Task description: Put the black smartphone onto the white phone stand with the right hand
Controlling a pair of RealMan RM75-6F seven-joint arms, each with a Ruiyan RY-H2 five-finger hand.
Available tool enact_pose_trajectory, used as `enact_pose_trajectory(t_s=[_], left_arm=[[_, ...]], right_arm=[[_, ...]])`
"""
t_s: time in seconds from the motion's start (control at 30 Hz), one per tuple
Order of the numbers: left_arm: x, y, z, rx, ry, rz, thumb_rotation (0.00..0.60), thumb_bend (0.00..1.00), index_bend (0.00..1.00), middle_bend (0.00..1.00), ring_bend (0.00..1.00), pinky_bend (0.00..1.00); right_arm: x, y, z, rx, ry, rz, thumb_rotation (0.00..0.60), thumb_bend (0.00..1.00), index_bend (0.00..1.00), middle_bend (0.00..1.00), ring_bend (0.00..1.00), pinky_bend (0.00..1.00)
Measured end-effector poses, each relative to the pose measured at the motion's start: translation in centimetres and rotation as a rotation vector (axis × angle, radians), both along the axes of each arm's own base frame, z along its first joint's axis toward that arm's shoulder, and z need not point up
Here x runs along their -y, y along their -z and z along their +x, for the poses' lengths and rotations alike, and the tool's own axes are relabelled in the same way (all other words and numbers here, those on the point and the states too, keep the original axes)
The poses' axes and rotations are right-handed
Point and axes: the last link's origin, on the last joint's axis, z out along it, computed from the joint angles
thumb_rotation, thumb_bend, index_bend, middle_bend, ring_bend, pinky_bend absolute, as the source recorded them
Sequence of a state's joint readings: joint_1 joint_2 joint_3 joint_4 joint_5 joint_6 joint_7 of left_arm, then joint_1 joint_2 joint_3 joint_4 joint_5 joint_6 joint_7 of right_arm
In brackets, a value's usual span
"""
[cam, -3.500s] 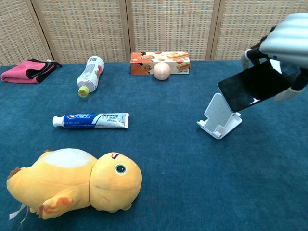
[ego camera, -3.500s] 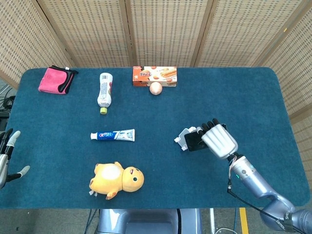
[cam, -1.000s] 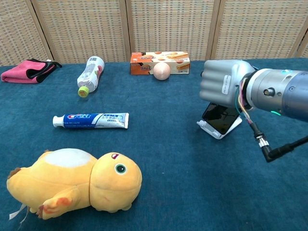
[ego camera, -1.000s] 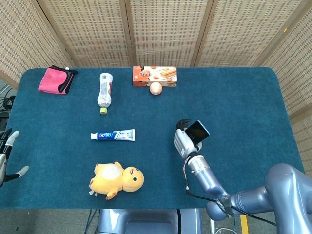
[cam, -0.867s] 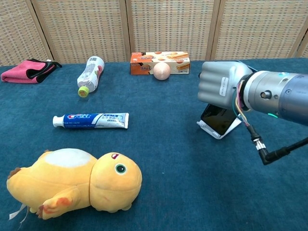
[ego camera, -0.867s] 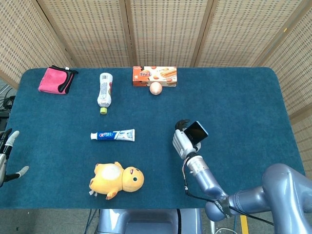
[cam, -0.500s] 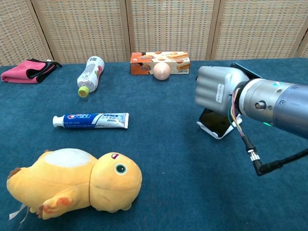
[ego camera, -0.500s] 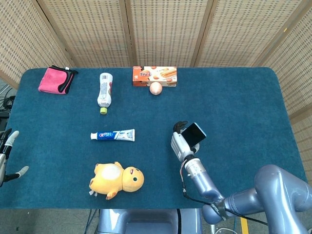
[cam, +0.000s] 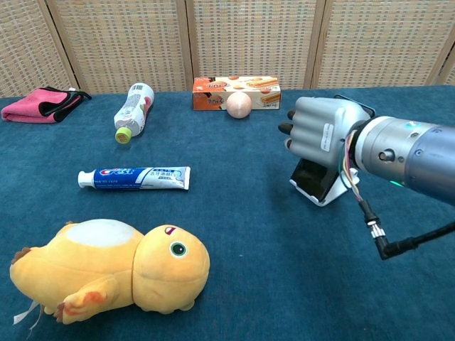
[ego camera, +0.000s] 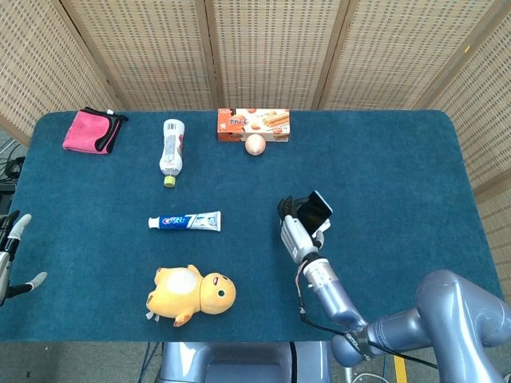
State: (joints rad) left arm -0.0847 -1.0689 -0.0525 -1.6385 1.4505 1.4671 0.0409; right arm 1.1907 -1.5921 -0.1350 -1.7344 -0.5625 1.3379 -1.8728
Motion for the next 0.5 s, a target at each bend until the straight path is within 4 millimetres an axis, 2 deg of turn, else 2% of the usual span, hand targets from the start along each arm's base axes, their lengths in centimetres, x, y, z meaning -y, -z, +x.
enact_pose_trajectory(t_s=[0.23,0.5], left_arm=[[0.0,0.1,0.0,-0.002,-0.001,-0.001,0.600,0.00,0.00,0.00,0.00,0.00],[0.1,0.0,0.1,0.001,0.002,-0.001,0.600,0.00,0.00,0.00,0.00,0.00]], right_arm=[[-0.1,-0.2,-0.2,0.009,0.002,0.003,0.600,0.31,0.14,0.07,0.15,0.32],[-0.8,-2.2,-0.4,0.081,0.022,-0.006,0.600,0.31,0.13,0.06,0.15,0.32]])
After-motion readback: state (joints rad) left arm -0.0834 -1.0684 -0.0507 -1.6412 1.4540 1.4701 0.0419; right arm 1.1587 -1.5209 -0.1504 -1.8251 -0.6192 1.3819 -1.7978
